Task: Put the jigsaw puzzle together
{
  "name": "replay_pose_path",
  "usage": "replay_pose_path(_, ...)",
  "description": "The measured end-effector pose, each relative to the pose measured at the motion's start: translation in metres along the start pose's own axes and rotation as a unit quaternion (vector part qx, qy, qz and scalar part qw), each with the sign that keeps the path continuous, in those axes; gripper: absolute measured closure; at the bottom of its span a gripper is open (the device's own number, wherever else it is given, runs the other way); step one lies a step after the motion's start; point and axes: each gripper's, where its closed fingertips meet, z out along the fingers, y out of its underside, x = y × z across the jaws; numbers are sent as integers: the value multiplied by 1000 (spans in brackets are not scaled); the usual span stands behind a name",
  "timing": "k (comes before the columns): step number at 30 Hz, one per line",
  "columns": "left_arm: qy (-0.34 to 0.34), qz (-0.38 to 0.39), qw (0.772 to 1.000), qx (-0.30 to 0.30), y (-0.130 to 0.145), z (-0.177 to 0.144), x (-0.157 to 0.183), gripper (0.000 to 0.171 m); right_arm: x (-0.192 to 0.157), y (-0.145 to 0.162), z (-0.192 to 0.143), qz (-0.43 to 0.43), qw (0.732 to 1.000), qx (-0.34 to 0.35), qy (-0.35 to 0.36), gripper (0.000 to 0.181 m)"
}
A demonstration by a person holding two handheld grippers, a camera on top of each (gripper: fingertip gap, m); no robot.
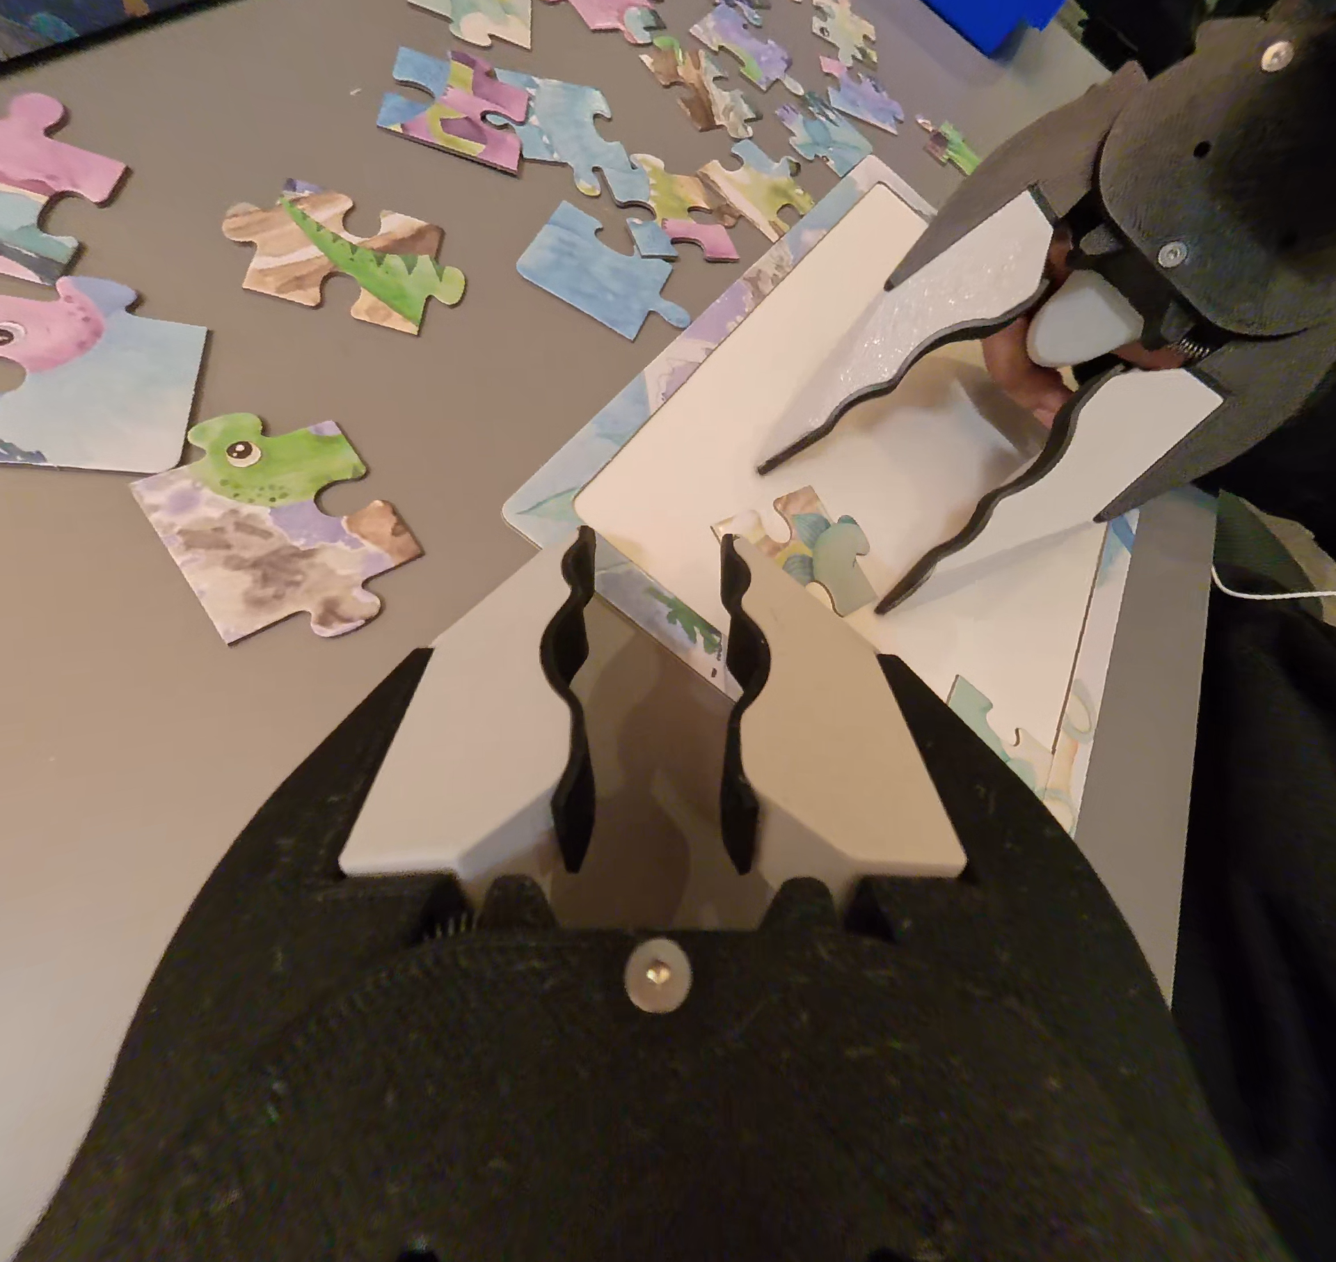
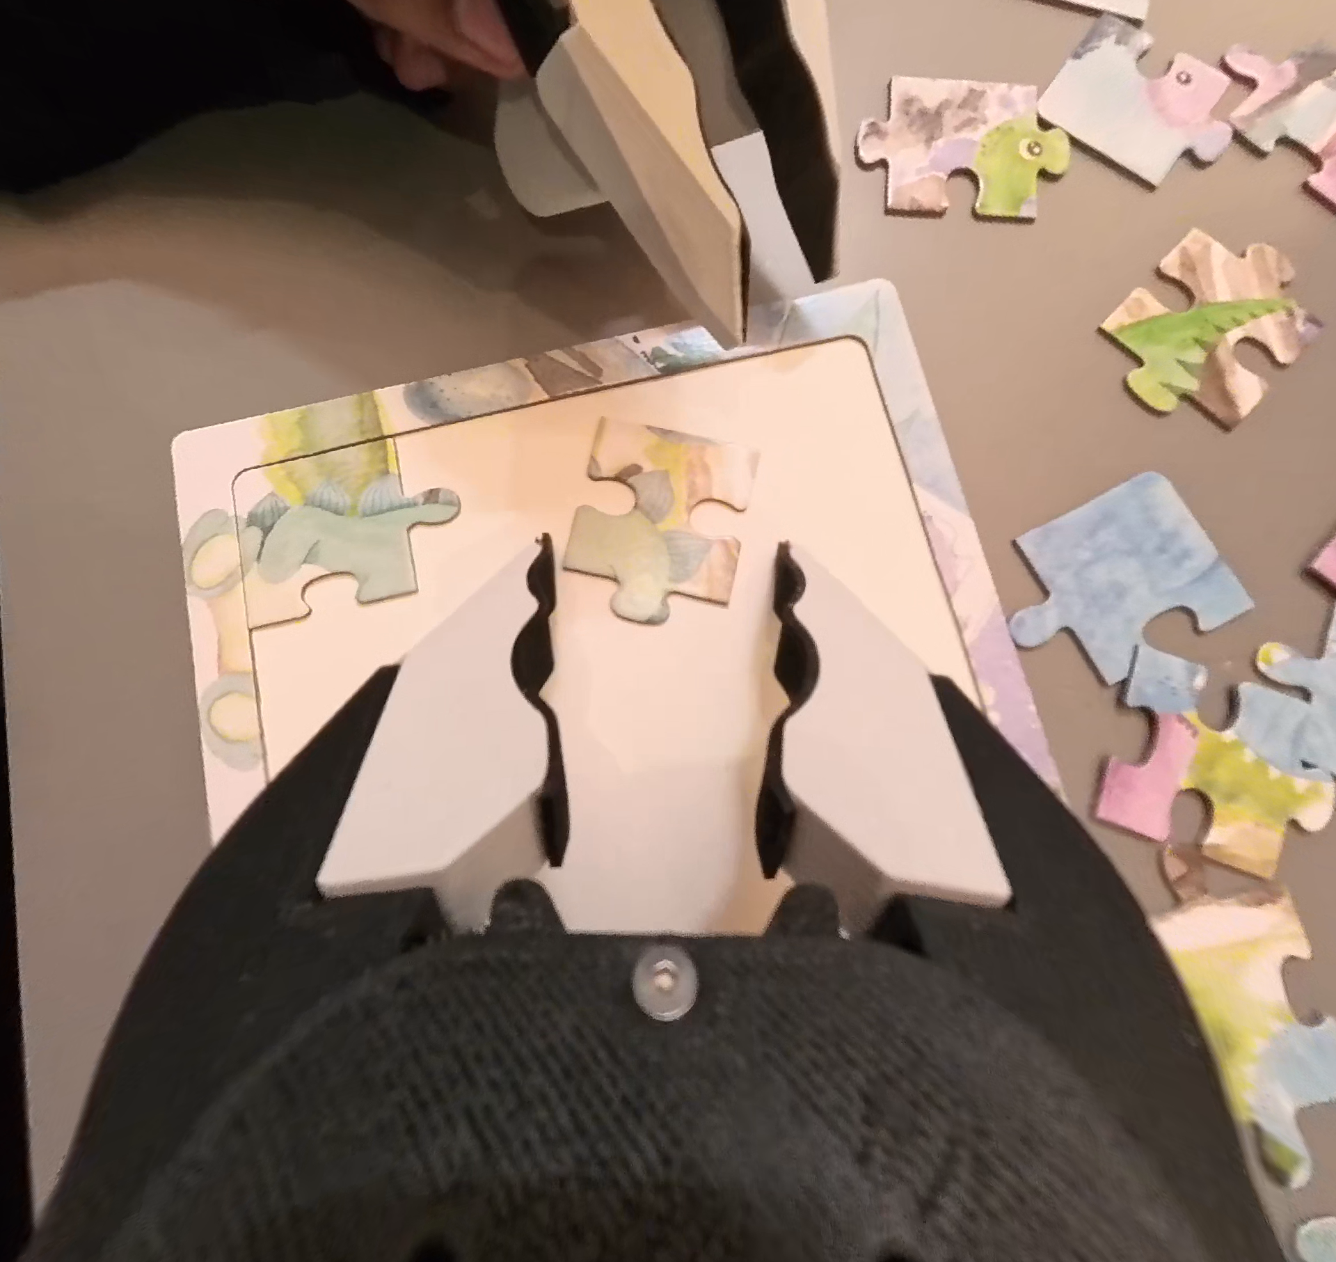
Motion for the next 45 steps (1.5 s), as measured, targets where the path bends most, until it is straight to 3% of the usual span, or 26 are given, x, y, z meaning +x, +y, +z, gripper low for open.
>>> replay_pose_path(5,-2,0,1000,-1,0,0,0,138,1,-1,2,31,999,-5,39,126)
replay_pose_path(7,-2,0,1000,0,0,0,0,138,-1,-2,3,32,999,-2,42,137)
replay_pose_path(13,-4,1,1000,-1,0,0,-1,136,-2,-3,1,32,999,3,40,137)
replay_pose_path(19,-7,0,1000,2,-1,0,-2,135,-24,-18,-5,26,998,47,-32,137)
replay_pose_path(23,-9,-1,1000,4,-1,-1,-2,134,-47,-19,-5,-16,996,43,-74,137)
replay_pose_path(32,-8,-2,1000,3,-1,-1,-2,134,-54,-9,3,-120,991,-7,-64,137)
replay_pose_path(45,-10,2,1000,5,-2,-1,-2,134,-51,-8,3,-148,985,-20,-92,136)
